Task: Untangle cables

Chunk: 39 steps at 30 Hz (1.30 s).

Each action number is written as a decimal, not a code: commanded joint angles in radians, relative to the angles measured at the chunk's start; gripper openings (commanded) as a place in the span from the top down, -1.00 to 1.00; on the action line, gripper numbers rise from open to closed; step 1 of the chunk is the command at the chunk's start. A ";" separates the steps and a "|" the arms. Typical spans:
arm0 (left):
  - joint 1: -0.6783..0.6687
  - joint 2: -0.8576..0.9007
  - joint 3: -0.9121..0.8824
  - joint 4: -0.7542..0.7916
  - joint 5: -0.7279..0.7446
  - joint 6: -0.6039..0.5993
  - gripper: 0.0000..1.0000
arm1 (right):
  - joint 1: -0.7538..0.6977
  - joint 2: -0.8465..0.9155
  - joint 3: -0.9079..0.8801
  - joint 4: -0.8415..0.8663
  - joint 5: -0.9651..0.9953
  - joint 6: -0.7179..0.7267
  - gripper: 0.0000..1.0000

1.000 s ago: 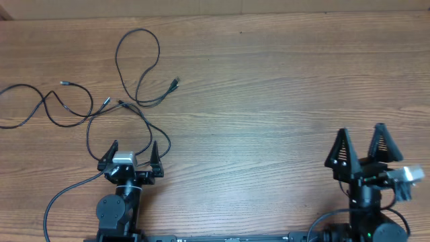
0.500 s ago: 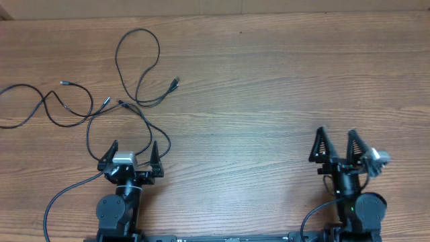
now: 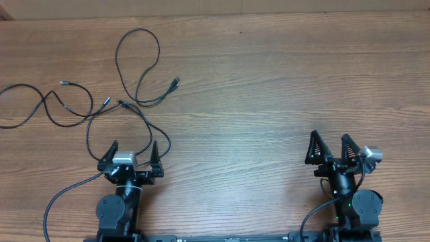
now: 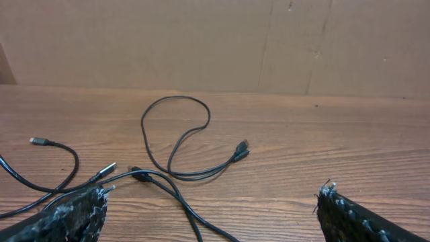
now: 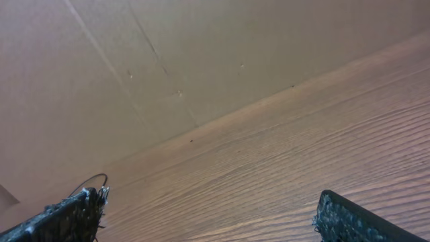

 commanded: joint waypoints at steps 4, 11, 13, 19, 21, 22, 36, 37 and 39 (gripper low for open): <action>-0.007 -0.008 -0.004 0.000 0.013 0.026 -0.99 | 0.005 -0.009 -0.011 -0.002 0.035 -0.121 -1.00; -0.007 -0.008 -0.004 0.000 0.014 0.026 -0.99 | 0.005 -0.009 -0.011 -0.003 0.035 -0.518 -1.00; -0.007 -0.008 -0.004 0.000 0.014 0.026 -0.99 | 0.005 -0.009 -0.011 -0.003 0.035 -0.536 -1.00; -0.007 -0.008 -0.004 0.000 0.014 0.026 -0.99 | 0.005 -0.009 -0.011 -0.003 0.036 -0.541 -1.00; -0.007 -0.008 -0.004 0.000 0.014 0.026 -0.99 | 0.005 -0.009 -0.011 -0.003 0.036 -0.540 -1.00; -0.007 -0.008 -0.004 0.000 0.014 0.026 -0.99 | 0.005 -0.009 -0.011 -0.003 0.036 -0.540 -1.00; -0.007 -0.008 -0.004 0.000 0.014 0.026 -0.99 | 0.005 -0.008 -0.011 -0.002 0.036 -0.540 -1.00; -0.007 -0.008 -0.004 0.000 0.014 0.026 -0.99 | 0.005 -0.008 -0.011 -0.002 0.036 -0.540 -1.00; -0.007 -0.008 -0.004 0.000 0.014 0.026 -0.99 | 0.005 -0.008 -0.011 -0.002 0.036 -0.540 -1.00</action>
